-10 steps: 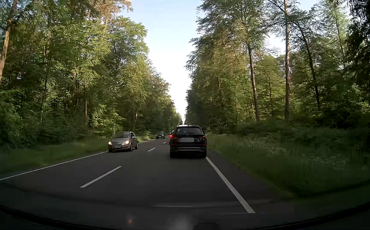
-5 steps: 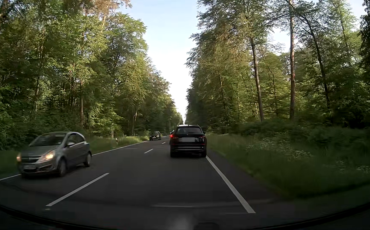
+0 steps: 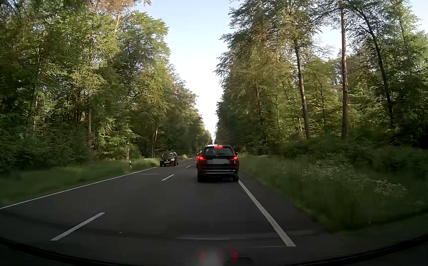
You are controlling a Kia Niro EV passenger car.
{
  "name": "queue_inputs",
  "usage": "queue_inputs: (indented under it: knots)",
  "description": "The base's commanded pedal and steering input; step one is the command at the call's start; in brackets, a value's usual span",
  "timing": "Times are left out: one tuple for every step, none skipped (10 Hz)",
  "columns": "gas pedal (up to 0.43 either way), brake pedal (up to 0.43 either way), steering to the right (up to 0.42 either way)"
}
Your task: Follow the waypoints while adhering to traffic rules and regulations
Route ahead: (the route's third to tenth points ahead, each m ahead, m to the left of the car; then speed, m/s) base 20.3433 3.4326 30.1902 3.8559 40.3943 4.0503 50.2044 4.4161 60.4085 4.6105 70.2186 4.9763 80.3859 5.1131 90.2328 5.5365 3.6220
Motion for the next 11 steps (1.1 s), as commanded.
queue_inputs:
  knots:
    - [0.000,0.000,-0.006]
    - [0.000,0.000,-0.005]
    - [0.000,0.006,-0.006]
    - [0.000,0.000,-0.005]
    - [0.000,0.000,-0.005]
    - [0.000,0.000,-0.005]
    - [0.000,0.006,-0.005]
    - [0.000,0.000,-0.005]
    - [0.000,0.000,-0.005]
    - [0.000,0.000,-0.005]
    - [0.000,0.000,-0.005]
